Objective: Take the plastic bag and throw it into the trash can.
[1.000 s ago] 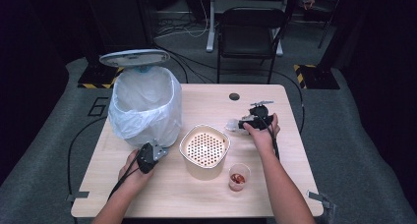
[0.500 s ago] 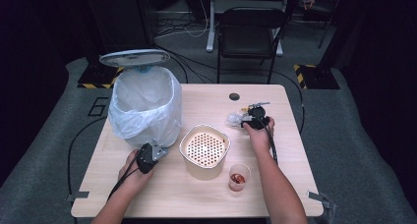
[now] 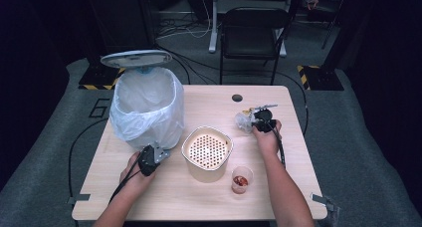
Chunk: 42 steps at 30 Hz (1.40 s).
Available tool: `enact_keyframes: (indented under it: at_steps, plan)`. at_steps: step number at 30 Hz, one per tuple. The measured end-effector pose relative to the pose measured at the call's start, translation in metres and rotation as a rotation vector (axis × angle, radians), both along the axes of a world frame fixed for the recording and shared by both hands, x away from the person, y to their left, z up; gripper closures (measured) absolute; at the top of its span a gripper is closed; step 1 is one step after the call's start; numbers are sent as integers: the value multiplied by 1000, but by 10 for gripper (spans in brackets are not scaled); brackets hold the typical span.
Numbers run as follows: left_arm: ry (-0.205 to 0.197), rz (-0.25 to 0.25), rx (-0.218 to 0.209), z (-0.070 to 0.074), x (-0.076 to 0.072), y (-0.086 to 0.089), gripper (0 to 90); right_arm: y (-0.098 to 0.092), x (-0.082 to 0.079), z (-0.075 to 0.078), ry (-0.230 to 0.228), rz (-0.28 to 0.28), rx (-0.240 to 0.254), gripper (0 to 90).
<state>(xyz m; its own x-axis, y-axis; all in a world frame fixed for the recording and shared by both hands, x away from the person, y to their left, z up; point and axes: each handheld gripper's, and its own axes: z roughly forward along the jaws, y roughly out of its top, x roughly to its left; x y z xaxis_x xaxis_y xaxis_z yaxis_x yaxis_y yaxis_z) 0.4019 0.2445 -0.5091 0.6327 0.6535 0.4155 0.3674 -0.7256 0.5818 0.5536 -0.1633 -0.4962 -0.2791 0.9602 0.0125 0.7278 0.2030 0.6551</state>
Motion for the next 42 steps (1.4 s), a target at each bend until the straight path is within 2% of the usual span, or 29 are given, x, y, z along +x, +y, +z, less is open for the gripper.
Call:
enact_keyframes:
  at_steps: [2,3,8,9,12,13,14,15,22,23,26,30,34,37,38,39,42]
  plan:
    - [12,-4,0,1,0,0,900,-3,-2,2,-3,10,2,824]
    - [12,-3,-1,1,0,0,900,-5,-5,5,8,27,11,830]
    - [6,4,1,0,0,0,900,-8,-10,12,-1,53,8,837]
    - [5,4,0,0,0,0,900,-8,-13,18,-5,66,10,838]
    - [6,4,2,0,0,0,900,-9,-16,24,-5,82,15,838]
    - [9,4,4,1,0,-1,900,-10,-20,32,-14,100,15,838]
    - [9,4,4,1,0,-1,900,-10,-20,32,-14,100,15,838]
    - [8,5,4,0,0,-1,900,-12,-24,41,-10,115,26,838]
    - [9,0,12,1,0,-2,900,-14,-32,61,-17,144,32,838]
    - [10,0,13,1,1,-2,900,-13,-36,69,-19,160,25,838]
    - [11,0,6,1,1,-1,900,-12,-39,77,-28,177,19,838]
    - [10,-1,8,1,1,-1,900,-9,-45,97,-37,208,32,837]
    - [10,-1,9,1,1,-1,900,-6,-49,108,-43,230,22,837]
    - [11,-1,8,1,1,-1,900,-3,-54,123,-51,264,25,837]
    - [11,-1,8,1,1,-1,900,-3,-54,123,-51,264,25,837]
    - [11,-2,8,1,1,-1,900,-1,-56,130,-56,279,23,837]
    - [11,-1,7,1,1,-1,900,-1,-58,136,-61,290,30,837]
